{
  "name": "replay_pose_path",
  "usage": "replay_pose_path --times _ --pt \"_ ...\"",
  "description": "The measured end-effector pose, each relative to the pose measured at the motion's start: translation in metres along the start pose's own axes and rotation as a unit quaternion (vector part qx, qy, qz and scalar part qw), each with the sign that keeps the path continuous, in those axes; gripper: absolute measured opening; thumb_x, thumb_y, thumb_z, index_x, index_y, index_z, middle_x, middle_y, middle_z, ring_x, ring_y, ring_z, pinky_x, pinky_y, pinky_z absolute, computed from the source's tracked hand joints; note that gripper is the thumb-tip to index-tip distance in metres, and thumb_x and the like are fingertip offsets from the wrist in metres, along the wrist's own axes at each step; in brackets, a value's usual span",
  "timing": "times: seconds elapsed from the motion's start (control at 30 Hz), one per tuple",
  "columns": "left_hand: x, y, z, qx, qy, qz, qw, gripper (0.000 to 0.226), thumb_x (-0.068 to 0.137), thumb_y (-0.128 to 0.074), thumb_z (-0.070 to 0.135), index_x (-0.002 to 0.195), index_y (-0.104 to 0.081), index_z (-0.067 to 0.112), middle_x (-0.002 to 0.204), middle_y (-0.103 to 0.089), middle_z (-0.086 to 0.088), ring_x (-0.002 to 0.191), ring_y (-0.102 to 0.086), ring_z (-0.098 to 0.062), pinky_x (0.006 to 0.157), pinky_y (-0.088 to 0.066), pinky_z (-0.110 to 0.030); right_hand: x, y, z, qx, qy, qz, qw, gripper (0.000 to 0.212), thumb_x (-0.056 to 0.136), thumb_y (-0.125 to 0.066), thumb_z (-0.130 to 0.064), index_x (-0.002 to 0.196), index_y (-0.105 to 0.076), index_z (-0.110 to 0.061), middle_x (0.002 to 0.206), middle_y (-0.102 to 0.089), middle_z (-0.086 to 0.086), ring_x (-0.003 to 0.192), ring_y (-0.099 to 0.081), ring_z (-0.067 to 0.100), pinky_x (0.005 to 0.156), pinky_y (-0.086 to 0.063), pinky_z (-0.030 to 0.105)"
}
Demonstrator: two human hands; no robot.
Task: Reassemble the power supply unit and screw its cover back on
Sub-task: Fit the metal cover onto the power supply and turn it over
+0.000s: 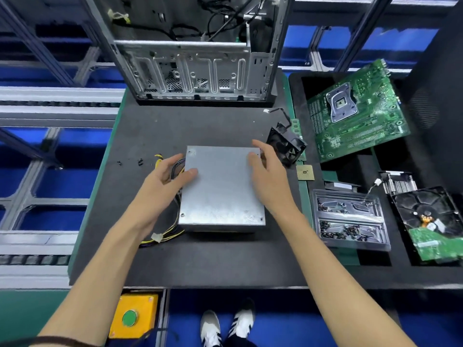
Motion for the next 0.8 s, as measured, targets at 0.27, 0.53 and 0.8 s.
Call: replay_pose_path --times 0.27,0.53,0.8 --pt "0.0 -0.018 -0.005 -0.121 -0.021 0.031 0.992 0.053 0.086 -0.079 0.016 0.132 -0.06 0.031 0.123 -0.071 0.009 0.106 -0.072 -0.017 0.07 -0.059 -0.024 -0.008 -0.011 0.027 0.234 -0.059 -0.067 0.968 0.067 0.093 -0.064 -0.041 0.155 -0.042 -0.026 0.142 -0.06 -0.018 0.128 -0.058 -0.001 0.104 -0.051 0.023" --pt "0.004 -0.014 -0.011 -0.101 -0.037 0.043 0.993 0.045 0.089 -0.076 0.019 0.13 -0.061 0.031 0.125 -0.07 0.008 0.109 -0.072 -0.017 0.073 -0.061 -0.025 -0.005 -0.01 0.032 0.21 -0.011 -0.059 0.976 0.055 0.097 -0.07 -0.017 0.148 -0.047 -0.02 0.136 -0.065 -0.009 0.127 -0.06 0.005 0.097 -0.052 0.023" --pt "0.001 -0.016 -0.008 -0.094 -0.051 0.072 0.992 0.04 0.087 -0.08 0.029 0.123 -0.066 0.04 0.133 -0.064 0.006 0.111 -0.07 -0.019 0.093 -0.057 -0.046 0.0 -0.011 0.028 0.215 -0.004 -0.047 0.975 0.049 0.1 -0.065 -0.012 0.146 -0.05 -0.021 0.126 -0.07 -0.018 0.121 -0.063 0.003 0.092 -0.052 0.02"
Point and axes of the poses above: each hand's wrist, its own x-axis towards the middle knuckle, its own y-axis out of the back of the hand, z = x × y, the point moved 8 cm from there along x, towards the middle knuckle
